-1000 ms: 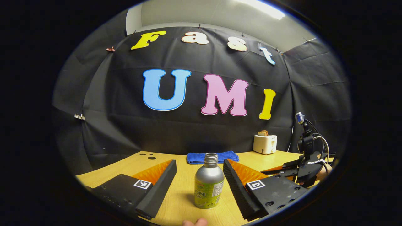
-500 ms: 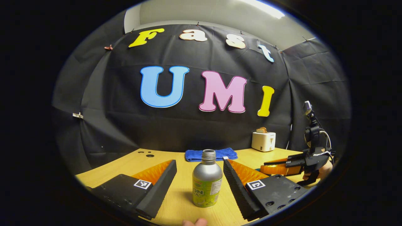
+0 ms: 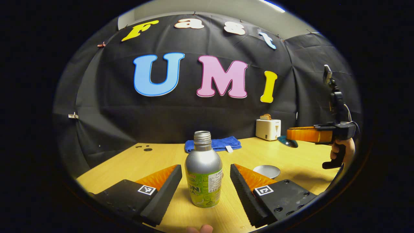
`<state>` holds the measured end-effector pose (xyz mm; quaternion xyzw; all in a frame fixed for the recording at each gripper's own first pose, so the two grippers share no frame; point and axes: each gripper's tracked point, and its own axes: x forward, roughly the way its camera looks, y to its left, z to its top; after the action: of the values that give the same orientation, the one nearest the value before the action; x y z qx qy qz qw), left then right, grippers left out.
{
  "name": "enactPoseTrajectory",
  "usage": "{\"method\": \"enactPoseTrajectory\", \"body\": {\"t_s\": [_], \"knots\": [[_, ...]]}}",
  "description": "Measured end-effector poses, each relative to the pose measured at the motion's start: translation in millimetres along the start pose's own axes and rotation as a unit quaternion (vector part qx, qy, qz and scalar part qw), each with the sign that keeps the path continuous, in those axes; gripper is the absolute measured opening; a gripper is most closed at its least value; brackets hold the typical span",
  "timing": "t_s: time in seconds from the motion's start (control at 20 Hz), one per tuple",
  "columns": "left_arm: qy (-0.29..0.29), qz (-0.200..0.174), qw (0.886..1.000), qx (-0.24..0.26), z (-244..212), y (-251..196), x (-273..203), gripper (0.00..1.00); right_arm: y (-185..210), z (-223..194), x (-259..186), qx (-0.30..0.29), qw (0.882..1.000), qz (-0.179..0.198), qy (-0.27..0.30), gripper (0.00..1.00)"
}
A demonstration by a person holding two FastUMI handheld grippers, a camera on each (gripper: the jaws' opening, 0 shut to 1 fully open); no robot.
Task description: Open the teacup lid with one hand, grasp the water bottle and pour water into the teacup with the other hand; after pouring, place the water bottle on the coaster and then close the teacup lid.
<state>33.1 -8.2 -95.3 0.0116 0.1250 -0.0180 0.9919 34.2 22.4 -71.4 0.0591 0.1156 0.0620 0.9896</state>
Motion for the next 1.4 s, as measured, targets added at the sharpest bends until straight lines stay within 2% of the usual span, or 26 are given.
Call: {"method": "enactPoseTrajectory", "body": {"t_s": [0.1,0.15,0.2,0.3,0.35,0.4,0.55,0.65,0.7,0.75,0.8,0.85,1.15,1.4], "knots": [[0.013,0.007,1.0,-0.012,-10,2,12,0.95,-3,3,-3,0.001,1.0,-0.002,-0.003,0.3],[0.017,0.01,1.0,-0.015,-15,4,16,0.95,-4,4,-5,0.001,1.0,-0.002,-0.004,0.25],[0.016,0.015,1.0,-0.017,-15,6,20,0.95,-6,6,-6,0.001,1.0,-0.003,-0.005,0.3],[0.008,0.027,1.0,-0.009,-12,11,23,0.96,-9,7,-9,0.002,1.0,-0.004,-0.009,0.3],[0.007,0.033,0.999,0.001,-15,12,26,0.89,-11,7,-11,0.004,1.0,-0.004,-0.011,0.3],[0.01,0.037,0.999,0.018,-13,12,29,0.83,-13,9,-13,0.005,1.0,-0.005,-0.013,0.3],[-0.002,0.051,0.99,0.129,-1,9,26,0.81,-25,13,-16,0.004,1.0,-0.017,-0.016,0.3],[-0.012,0.07,0.971,0.227,14,7,24,0.81,-35,18,-18,0.003,0.999,-0.028,-0.02,0.3],[-0.014,0.077,0.959,0.273,20,4,25,0.83,-39,21,-19,0.002,0.999,-0.034,-0.022,0.3],[-0.014,0.081,0.946,0.313,22,2,25,0.81,-44,22,-20,0.0,0.999,-0.04,-0.024,0.3],[-0.014,0.08,0.934,0.348,23,-4,25,0.8,-50,24,-22,-0.004,0.998,-0.049,-0.025,0.25],[-0.011,0.077,0.922,0.379,22,-9,27,0.8,-55,25,-24,-0.012,0.998,-0.057,-0.026,0.3],[0.018,0.059,0.849,0.524,8,-28,38,0.8,-72,32,-33,-0.031,0.995,-0.085,-0.032,0.3],[0.027,0.053,0.776,0.627,0,-39,47,0.8,-81,36,-37,-0.027,0.995,-0.093,-0.035,0.3]]}}
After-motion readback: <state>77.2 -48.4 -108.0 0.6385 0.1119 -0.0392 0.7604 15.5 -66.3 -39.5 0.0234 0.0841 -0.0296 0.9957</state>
